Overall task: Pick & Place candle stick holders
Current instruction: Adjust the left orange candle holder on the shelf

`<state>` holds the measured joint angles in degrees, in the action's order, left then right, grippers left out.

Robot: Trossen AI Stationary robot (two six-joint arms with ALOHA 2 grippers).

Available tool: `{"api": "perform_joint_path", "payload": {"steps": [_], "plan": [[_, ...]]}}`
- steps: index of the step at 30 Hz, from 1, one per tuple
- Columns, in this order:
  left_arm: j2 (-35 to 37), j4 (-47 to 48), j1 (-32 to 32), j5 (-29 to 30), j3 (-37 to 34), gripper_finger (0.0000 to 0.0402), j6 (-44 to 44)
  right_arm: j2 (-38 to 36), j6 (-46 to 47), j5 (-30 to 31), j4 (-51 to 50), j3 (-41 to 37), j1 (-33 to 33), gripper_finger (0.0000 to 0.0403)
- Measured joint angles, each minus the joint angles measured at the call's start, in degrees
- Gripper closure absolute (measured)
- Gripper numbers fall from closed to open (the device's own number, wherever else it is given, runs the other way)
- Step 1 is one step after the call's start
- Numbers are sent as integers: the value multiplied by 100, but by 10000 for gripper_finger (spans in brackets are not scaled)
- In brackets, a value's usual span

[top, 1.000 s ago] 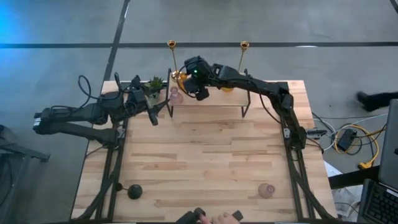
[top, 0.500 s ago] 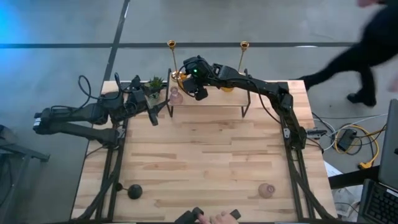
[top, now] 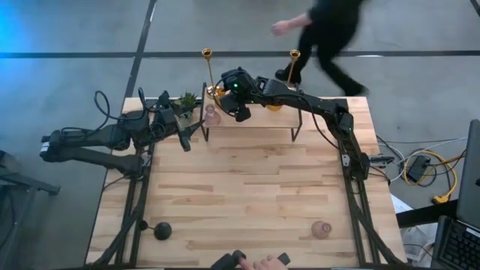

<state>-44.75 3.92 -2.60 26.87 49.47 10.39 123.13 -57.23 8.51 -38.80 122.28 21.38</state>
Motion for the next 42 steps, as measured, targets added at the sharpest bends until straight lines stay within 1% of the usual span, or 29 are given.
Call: {"api": "perform_joint_path", "payload": {"steps": [8, 15, 33, 37, 42], "plan": [[0, 4, 0, 0, 0, 138, 0, 0, 79, -20, -56, -33, 8, 184], [-2, 4, 1, 0, 0, 138, 4, 0, 240, -1, -314, -38, 27, 184], [-2, 2, 1, 0, 0, 138, 9, 0, 432, 69, -458, -43, 27, 184], [-2, 2, 0, 0, 0, 138, 9, -2, 431, 240, -541, -43, 27, 184], [-2, 2, 1, 0, 0, 138, 9, -8, 467, 262, -578, -42, 27, 184]]}}
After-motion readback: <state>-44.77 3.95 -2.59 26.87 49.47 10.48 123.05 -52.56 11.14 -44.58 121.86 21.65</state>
